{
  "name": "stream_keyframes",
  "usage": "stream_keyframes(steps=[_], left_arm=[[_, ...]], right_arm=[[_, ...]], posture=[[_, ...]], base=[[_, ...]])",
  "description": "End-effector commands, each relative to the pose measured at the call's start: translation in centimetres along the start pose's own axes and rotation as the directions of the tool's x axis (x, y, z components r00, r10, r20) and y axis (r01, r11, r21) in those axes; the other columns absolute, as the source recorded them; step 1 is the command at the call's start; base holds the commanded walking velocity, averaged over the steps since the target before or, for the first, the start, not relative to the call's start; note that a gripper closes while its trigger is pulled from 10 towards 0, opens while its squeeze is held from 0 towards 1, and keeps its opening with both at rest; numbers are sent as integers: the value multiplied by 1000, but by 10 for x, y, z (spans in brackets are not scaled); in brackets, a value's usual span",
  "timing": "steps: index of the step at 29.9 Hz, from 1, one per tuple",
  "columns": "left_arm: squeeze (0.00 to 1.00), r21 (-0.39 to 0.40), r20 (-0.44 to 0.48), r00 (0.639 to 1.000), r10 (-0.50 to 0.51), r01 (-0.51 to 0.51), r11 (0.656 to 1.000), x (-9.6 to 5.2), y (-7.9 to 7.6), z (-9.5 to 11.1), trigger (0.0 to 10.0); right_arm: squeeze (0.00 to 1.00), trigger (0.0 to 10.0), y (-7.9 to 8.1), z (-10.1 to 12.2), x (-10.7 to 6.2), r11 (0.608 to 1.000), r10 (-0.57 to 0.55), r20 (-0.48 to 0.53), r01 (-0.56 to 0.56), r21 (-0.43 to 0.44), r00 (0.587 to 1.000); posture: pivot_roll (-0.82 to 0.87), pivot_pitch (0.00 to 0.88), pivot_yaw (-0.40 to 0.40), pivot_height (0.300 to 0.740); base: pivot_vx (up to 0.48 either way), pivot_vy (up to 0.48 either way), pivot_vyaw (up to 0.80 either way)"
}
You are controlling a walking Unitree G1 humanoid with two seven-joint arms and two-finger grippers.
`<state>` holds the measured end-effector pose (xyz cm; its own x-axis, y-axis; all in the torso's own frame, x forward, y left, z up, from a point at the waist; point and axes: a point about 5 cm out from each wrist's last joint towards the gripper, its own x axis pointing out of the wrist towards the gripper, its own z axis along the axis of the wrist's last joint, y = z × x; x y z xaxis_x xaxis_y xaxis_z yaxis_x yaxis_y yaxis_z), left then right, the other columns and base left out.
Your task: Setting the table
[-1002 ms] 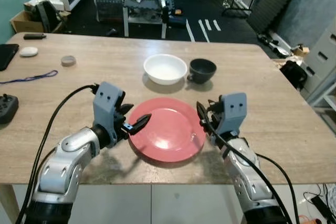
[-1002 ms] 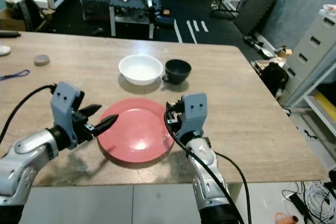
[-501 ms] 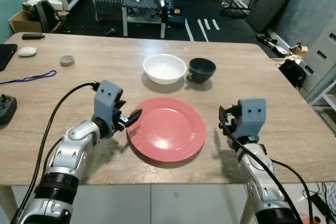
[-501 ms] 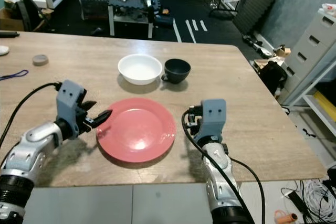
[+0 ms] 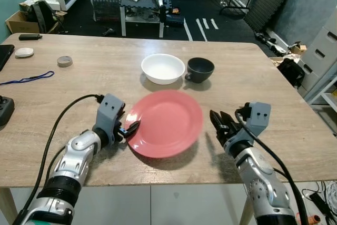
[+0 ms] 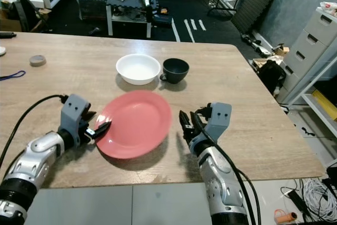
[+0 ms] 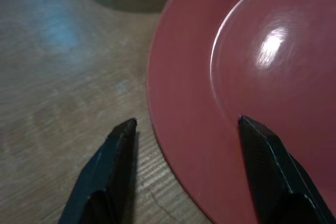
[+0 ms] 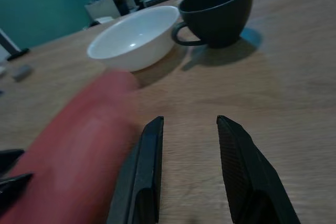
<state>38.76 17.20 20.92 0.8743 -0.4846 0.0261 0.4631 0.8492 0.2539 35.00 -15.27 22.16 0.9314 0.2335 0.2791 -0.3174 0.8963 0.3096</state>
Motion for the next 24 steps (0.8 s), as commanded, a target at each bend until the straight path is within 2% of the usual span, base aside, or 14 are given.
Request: stream_keyframes(steps=[1,4,12,13,16,17,21,22,24], left_arm=[[0,-48,-111,994,-6,0,999,-7,-8,-33,10000],[0,-52,-115,993,-4,-2,999,-8,-9,-36,10000],[0,-51,-104,995,-3,-3,999,-7,-8,-34,10000],[0,-51,-102,995,-3,-3,999,-7,-7,-33,10000],[0,-50,-100,995,-3,-2,999,-7,-6,-33,10000],[0,-50,-101,995,-7,2,999,-7,-7,-34,10000],[0,-51,-102,995,-9,4,999,-8,-7,-35,10000],[0,-54,-103,995,-13,7,999,-9,-9,-36,10000],[0,-55,-103,995,-14,8,998,-9,-9,-37,10000]], right_arm=[[0,10000,-1,-6,-5,998,11,-25,-9,63,1000],[0,10000,8,-3,-4,988,68,-22,-64,142,997],[0,10000,20,9,-1,966,135,7,-134,221,991],[0,10000,21,8,-1,963,149,-13,-142,231,989],[0,10000,18,-3,-1,976,129,-109,-106,190,986],[0,10000,10,-13,-1,992,57,-151,-39,123,987],[0,10000,3,-20,0,997,-3,-168,17,82,986],[0,10000,-1,-24,1,996,-49,-178,61,67,983],[0,10000,-2,-25,1,995,-58,-182,71,67,982]], posture=[[74,312,23,740],[79,313,21,740],[84,311,21,740],[85,310,21,740],[86,310,21,740],[86,313,21,740],[90,315,21,740],[90,315,21,740],[90,315,21,740]], base=[[0,0,0],[0,0,0],[0,0,0],[0,0,0],[0,0,0],[0,0,0],[0,0,0],[0,0,0],[0,0,0]])
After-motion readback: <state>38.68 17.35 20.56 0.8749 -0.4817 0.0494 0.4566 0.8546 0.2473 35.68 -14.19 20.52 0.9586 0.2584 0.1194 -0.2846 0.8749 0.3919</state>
